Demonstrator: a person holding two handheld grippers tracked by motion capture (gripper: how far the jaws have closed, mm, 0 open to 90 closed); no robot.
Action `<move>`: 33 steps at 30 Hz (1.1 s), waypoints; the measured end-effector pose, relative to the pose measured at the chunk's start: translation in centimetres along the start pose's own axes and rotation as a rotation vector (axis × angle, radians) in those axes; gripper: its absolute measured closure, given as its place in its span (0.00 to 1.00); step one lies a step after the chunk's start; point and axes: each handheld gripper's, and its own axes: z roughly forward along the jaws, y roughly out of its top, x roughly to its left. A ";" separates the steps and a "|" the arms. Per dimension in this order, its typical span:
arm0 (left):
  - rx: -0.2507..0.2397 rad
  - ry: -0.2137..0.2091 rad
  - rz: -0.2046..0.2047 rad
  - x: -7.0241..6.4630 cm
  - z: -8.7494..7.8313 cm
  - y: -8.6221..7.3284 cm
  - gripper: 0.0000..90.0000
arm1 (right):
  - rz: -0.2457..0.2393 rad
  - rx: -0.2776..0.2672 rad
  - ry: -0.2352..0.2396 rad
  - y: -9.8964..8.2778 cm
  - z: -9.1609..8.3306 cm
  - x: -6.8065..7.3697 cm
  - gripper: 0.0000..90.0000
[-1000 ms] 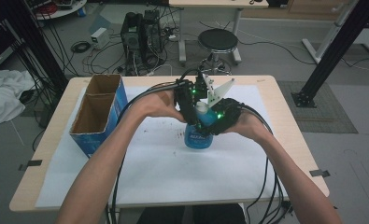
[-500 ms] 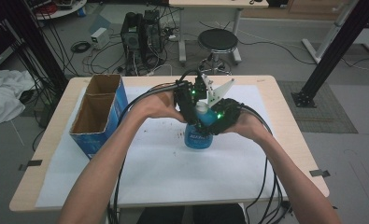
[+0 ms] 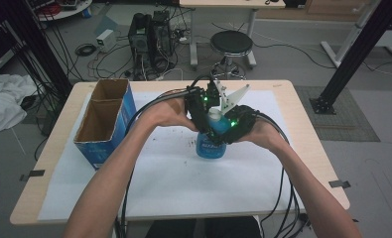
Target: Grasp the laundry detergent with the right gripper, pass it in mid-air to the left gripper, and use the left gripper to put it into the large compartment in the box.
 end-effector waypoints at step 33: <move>0.005 0.000 0.003 0.0 0.2 -0.1 0.41 | 0.017 0.010 0.007 0.0 0.2 0.4 0.49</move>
